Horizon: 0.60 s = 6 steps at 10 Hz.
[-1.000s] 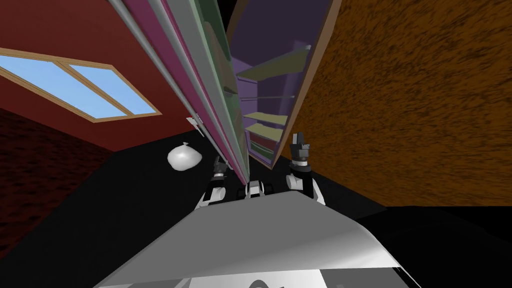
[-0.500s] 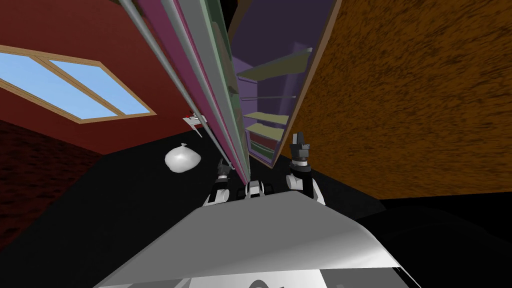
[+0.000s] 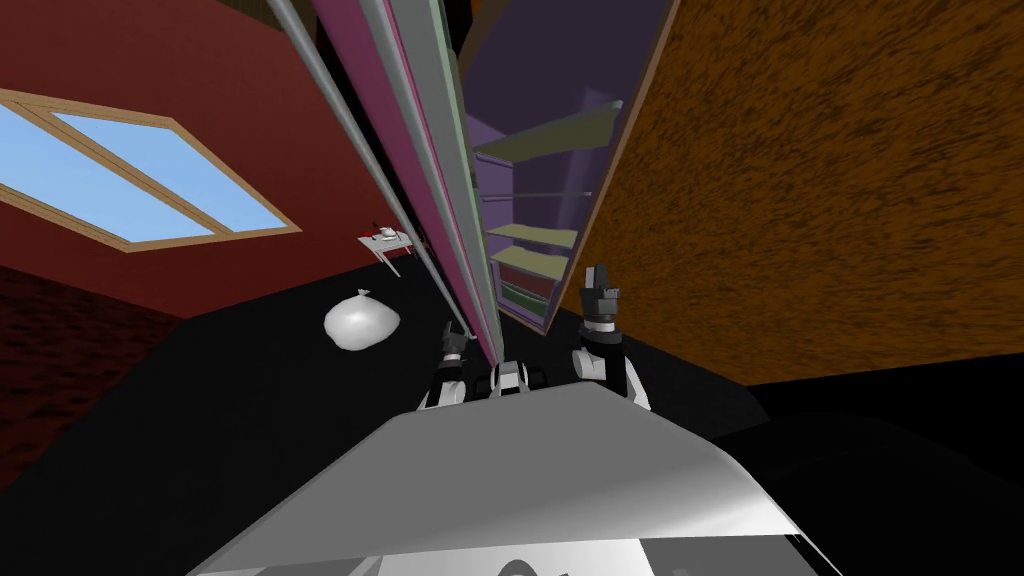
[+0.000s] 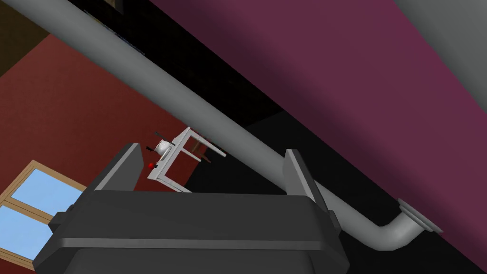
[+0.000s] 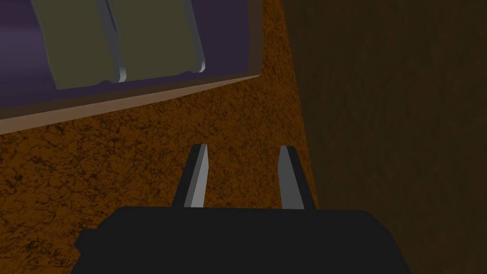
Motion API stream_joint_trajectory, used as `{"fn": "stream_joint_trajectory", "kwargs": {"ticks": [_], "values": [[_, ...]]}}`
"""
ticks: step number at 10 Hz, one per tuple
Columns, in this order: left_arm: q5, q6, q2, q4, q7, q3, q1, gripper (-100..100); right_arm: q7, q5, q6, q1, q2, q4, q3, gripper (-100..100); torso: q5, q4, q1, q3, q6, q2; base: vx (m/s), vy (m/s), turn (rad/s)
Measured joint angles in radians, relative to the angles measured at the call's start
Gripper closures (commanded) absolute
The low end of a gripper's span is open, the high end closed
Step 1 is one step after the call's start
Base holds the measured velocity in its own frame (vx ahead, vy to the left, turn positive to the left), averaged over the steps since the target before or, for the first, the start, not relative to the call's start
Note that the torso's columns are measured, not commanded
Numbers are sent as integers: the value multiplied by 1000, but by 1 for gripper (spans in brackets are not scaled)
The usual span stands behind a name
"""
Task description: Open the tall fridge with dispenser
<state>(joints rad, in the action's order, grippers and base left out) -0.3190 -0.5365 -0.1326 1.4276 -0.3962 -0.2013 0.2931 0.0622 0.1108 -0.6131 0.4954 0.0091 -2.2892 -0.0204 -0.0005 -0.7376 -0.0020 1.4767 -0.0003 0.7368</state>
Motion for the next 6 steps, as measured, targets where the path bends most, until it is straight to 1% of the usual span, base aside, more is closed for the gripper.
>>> {"fn": "stream_joint_trajectory", "kwargs": {"ticks": [1, 2, 3, 4, 5, 6], "values": [[-3, 15, -3, 9, 0, 3, 4, -100, 0, 0, 0, 0, 0, 0, 0, 0, -1, -2, -1, 2, 3, -6, 30, 10, 24], [-3, 19, -4, 10, 0, 4, 6, 100, 0, 0, 0, 0, 0, 0, 0, 0, 0, -1, -1, 3, 3, -5, 0, 0, 0], [-3, 19, -4, 10, 0, 4, 5, 100, 0, 0, 0, 0, 0, 0, 0, 0, 0, 0, 1, 0, 1, -1, 13, 133, -93], [-3, 21, -12, 12, -5, -5, 8, 100, 0, 0, 0, 0, 0, 0, 0, 0, 2, -2, 9, 0, 2, -1, 35, 257, -129], [-2, 20, -23, 13, -13, -15, 9, 100, 0, 0, 0, 0, 0, 0, 0, 0, 3, -2, 13, 1, 3, -3, 31, 291, -132], [0, 21, -30, 18, -19, -23, 13, 100, 0, 0, 0, 0, -1, 0, 0, 0, 2, -2, 9, 2, 3, -4, 31, 274, -83]]}}
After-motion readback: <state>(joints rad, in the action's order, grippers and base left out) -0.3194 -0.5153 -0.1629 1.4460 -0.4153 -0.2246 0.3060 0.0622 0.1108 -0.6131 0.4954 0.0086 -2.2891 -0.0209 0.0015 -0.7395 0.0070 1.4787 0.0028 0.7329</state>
